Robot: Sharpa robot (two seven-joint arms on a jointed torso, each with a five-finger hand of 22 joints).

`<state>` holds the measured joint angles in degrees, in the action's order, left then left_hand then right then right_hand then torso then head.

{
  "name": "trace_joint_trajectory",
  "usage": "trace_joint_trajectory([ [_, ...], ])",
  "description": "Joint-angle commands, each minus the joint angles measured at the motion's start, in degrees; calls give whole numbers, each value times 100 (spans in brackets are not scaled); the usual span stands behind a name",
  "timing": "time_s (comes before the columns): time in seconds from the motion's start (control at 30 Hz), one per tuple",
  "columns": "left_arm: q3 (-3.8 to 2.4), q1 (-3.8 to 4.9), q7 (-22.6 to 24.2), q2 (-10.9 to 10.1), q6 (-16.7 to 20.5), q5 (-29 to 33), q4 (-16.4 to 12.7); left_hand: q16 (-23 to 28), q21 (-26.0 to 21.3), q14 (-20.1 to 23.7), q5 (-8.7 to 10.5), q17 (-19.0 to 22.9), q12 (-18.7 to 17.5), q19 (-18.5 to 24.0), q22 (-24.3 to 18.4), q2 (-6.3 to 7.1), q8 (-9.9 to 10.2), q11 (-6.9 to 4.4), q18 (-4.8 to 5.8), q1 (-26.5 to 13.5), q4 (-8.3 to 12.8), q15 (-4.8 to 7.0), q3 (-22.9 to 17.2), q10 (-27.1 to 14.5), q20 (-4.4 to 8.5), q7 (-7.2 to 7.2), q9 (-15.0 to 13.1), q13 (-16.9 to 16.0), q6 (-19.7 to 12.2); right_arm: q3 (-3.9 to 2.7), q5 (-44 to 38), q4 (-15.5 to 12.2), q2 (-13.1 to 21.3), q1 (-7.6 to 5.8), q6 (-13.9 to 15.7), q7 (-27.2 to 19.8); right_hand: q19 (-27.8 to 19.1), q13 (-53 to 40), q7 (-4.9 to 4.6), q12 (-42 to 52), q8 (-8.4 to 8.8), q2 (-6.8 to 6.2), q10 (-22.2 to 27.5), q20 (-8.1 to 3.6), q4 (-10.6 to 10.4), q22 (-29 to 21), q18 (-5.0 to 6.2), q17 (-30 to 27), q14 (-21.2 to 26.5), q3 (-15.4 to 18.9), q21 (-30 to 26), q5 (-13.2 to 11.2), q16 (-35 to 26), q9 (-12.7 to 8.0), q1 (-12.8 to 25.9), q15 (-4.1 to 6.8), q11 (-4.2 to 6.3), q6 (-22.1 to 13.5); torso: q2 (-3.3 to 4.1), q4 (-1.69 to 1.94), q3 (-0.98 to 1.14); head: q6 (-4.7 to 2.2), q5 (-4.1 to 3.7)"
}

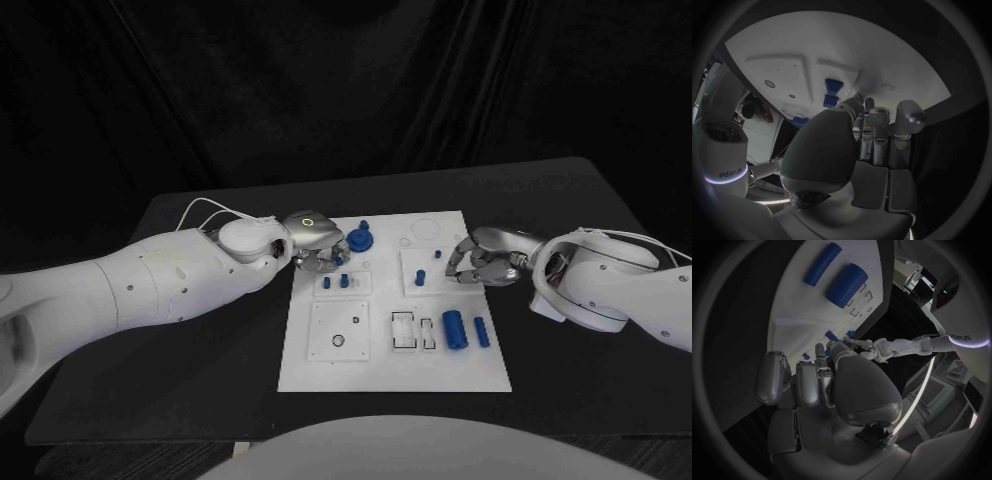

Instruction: Assemble the parts on the task board

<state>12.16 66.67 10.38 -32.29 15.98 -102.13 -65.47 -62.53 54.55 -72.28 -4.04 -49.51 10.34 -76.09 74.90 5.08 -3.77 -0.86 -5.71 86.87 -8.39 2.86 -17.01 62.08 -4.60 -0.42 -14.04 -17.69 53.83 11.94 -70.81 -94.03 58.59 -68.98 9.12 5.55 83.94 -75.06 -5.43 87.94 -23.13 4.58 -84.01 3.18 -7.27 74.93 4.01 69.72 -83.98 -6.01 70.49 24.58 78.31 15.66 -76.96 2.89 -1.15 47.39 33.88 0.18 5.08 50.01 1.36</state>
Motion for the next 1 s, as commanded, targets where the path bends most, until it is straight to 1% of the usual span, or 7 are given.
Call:
trace_joint_trajectory([
  [0.03,-4,-10,-28,-19,15,-15,1,53,-59,76,92,39,-97,34,667,74,22,14,-56,-98,-102,-6,25,-131,-4,-42,25,41,-144,-5,-3,-20,27,14,-8,98,52,-1043,5,-38,-15,-8,-342,-47,11,962,7,-3,-246,-11,-26,16,-18,6,-31,55,52,46,-1,0,-2,-1,0],
  [0.4,-5,191,-123,-518,443,-14,-97,652,-857,566,134,706,-394,417,486,264,-19,29,-164,-224,-353,-42,112,-489,-16,-164,64,197,-288,-6,-3,-212,257,-260,277,56,54,-639,11,-289,0,-80,-112,-55,32,962,7,0,-249,-15,-32,1,-16,10,8,65,61,72,-2,0,-1,-1,-3],
  [0.47,-5,322,-101,-728,647,17,-162,1442,-2975,1544,130,1208,-485,1668,-49,289,-62,-141,-398,-177,-434,-132,152,-798,-73,-94,49,210,-196,-6,-4,-276,315,-470,421,27,60,-345,21,-503,6,-110,60,-63,46,966,5,18,-255,-38,-22,-1,-4,14,14,71,71,108,-6,-5,-4,-1,26],
  [0.53,-5,381,-57,-857,773,195,-221,1937,-3217,2236,108,1377,-540,1998,-130,301,-65,-262,-378,-173,-491,-126,174,-1022,-88,-145,48,216,-180,-6,-4,-304,339,-595,514,0,62,-248,24,-577,7,-120,118,-65,52,968,4,20,-256,-47,-17,-1,-3,15,10,74,73,124,-11,-9,-8,-1,39],
  [0.8,-3,573,1428,-1483,318,4162,-544,4463,-5124,5193,42,2504,-584,5114,-1095,201,5,-89,-240,-514,-834,-102,643,-3029,-71,75,197,405,-716,-6,-168,-362,267,-1266,915,-97,104,1686,11,-2387,147,-357,1329,-73,162,1002,-21,90,-269,-251,97,4,47,-18,-99,74,66,245,-22,-7,-15,-1,155],
  [0.87,-1,585,1841,-1590,-134,5364,-616,5356,-5126,6033,-582,3341,-675,5924,-1527,-71,12,-84,-255,-983,-815,-97,1028,-4083,-65,86,335,832,-1067,-6,-339,-321,164,-1368,902,-72,91,2596,-3,-3369,201,-459,1925,-63,185,992,-17,45,-255,-338,61,-24,17,-33,-136,60,49,283,-20,5,-18,-1,143],
  [1.0,1,559,2290,-1713,-789,7005,-776,6154,-5166,6971,-801,4557,-788,6962,-3147,-375,51,-142,-382,-1460,-858,-184,1859,-5318,-161,11,672,1393,-1993,-6,-784,-185,-54,-1429,783,-39,-22,3679,-63,-4724,264,-653,2734,-21,283,913,37,-117,-200,-553,-247,-69,-95,-40,-299,-1,-24,367,-1,19,-31,-1,82],
])
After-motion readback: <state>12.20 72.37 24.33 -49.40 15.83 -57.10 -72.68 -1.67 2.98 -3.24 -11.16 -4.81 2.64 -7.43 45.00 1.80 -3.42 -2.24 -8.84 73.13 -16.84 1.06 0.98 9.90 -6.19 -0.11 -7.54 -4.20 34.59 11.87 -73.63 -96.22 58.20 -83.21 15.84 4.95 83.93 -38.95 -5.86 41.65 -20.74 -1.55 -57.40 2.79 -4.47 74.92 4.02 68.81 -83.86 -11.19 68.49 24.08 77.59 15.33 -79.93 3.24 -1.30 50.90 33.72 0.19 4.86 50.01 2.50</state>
